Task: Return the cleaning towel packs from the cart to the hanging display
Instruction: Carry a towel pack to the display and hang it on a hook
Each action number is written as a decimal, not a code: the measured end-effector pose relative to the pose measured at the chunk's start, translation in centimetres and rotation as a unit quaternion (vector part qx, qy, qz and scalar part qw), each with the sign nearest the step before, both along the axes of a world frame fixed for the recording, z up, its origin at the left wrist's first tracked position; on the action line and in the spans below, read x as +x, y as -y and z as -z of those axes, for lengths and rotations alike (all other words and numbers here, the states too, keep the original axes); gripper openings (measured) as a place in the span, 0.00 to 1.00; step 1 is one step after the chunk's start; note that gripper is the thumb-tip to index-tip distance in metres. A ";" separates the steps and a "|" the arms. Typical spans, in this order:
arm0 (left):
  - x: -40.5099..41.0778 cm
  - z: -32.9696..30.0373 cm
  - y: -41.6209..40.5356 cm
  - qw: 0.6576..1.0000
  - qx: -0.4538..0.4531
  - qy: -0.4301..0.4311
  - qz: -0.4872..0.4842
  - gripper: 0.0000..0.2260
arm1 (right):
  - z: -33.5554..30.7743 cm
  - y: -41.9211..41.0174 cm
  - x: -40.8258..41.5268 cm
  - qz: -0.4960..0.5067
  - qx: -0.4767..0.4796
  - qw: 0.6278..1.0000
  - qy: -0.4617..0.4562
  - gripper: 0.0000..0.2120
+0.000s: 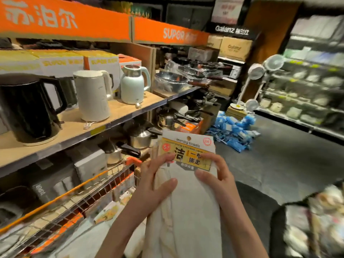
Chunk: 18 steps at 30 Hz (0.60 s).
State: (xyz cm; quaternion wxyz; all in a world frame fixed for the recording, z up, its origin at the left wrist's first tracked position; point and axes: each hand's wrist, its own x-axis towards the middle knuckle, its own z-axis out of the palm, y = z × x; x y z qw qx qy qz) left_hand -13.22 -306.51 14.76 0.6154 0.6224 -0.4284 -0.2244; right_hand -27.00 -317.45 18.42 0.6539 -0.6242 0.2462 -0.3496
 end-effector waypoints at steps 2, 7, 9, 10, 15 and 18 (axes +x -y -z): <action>-3.2 0.0 1.1 0.999 -0.002 0.002 0.035 0.23 | 0.0 -0.1 -4.1 0.041 -0.017 0.999 -0.012 0.16; -14.2 0.4 4.1 0.988 -0.013 -0.046 0.148 0.23 | 0.7 -0.9 -16.5 0.207 -0.125 0.966 -0.087 0.29; -19.6 0.7 5.0 0.975 -0.006 -0.098 0.200 0.23 | 0.9 -1.5 -21.9 0.276 -0.129 0.950 -0.065 0.32; -22.3 0.8 5.2 0.966 -0.003 -0.114 0.231 0.24 | 0.9 -2.0 -24.7 0.311 -0.124 0.941 -0.054 0.31; -35.2 0.3 6.0 0.918 -0.030 -0.123 0.377 0.27 | 0.8 -6.2 -37.9 0.469 -0.129 0.871 -0.063 0.25; -42.1 0.1 5.3 0.876 -0.036 -0.141 0.460 0.28 | 0.6 -9.4 -44.6 0.538 -0.124 0.831 -0.066 0.26</action>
